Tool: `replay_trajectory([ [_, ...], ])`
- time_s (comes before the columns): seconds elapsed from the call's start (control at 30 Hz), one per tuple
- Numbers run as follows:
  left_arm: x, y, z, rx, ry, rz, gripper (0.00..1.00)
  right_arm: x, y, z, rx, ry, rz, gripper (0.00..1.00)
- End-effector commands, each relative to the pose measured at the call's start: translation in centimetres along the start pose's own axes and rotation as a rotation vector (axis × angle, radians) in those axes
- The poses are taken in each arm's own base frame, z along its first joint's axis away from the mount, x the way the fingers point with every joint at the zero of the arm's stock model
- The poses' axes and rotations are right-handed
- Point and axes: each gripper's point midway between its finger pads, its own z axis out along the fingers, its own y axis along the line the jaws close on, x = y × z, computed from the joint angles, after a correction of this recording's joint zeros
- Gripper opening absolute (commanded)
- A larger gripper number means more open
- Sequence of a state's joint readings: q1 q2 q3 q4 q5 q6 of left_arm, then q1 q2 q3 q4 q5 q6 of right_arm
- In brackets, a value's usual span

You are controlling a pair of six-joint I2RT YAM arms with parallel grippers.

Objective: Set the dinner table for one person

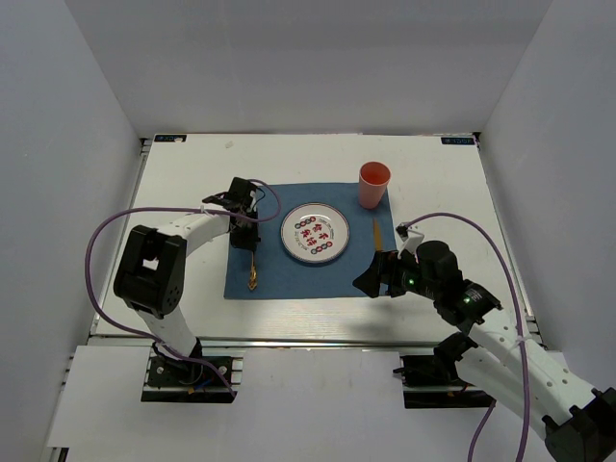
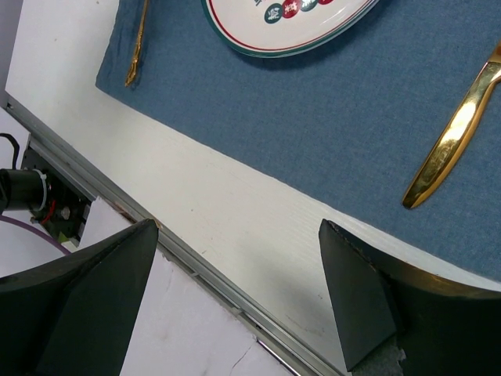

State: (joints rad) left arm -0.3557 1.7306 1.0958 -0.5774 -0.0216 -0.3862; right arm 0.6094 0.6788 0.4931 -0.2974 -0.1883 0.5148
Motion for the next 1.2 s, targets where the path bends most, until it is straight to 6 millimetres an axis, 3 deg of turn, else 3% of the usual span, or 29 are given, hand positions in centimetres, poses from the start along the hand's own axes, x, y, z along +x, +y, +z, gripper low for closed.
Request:
replay_trajectory([
  [0.0, -1.5, -0.5, -0.7, 0.004, -0.043, 0.001, 0.00, 0.2, -0.1, 0.1, 0.000, 0.002, -0.007, 0.89],
  [0.3, -1.0, 0.1, -0.2, -0.021, -0.026, 0.002, 0.00, 0.3, -0.1, 0.3, -0.002, 0.007, -0.010, 0.89],
  [0.47, -0.8, 0.2, 0.0, -0.031, -0.023, -0.010, 0.06, 0.4, -0.2, 0.4, -0.001, 0.013, -0.009, 0.89],
  [0.67, -1.0, -0.4, -0.6, 0.001, -0.031, -0.013, 0.21, 0.3, -0.1, 0.1, -0.002, 0.007, -0.011, 0.89],
  [0.7, -1.2, -0.5, -1.2, 0.011, -0.042, -0.014, 0.41, 0.2, 0.0, 0.1, -0.005, 0.005, -0.013, 0.89],
  [0.73, -1.3, -0.6, -1.4, 0.016, -0.047, -0.014, 0.97, 0.2, 0.1, 0.0, -0.006, 0.004, -0.013, 0.89],
  [0.93, -2.5, -0.6, -6.0, 0.031, -0.142, -0.041, 0.98, -0.9, 0.3, -0.5, 0.010, -0.015, -0.024, 0.89],
  [1.03, -3.6, -0.1, -10.1, 0.028, -0.247, -0.060, 0.98, -1.9, 0.6, -1.1, 0.025, -0.032, -0.043, 0.89],
  [1.07, -4.1, 0.0, -12.3, 0.037, -0.308, -0.066, 0.98, -2.2, 0.6, -1.3, 0.030, -0.036, -0.050, 0.89],
  [1.13, -4.0, 0.8, -14.4, 0.019, -0.352, -0.073, 0.98, -3.3, 0.5, -2.1, 0.068, -0.057, -0.072, 0.89],
  [1.17, -4.2, 1.4, -16.5, 0.010, -0.417, -0.081, 0.98, -3.7, 0.4, -2.4, 0.089, -0.066, -0.081, 0.89],
])
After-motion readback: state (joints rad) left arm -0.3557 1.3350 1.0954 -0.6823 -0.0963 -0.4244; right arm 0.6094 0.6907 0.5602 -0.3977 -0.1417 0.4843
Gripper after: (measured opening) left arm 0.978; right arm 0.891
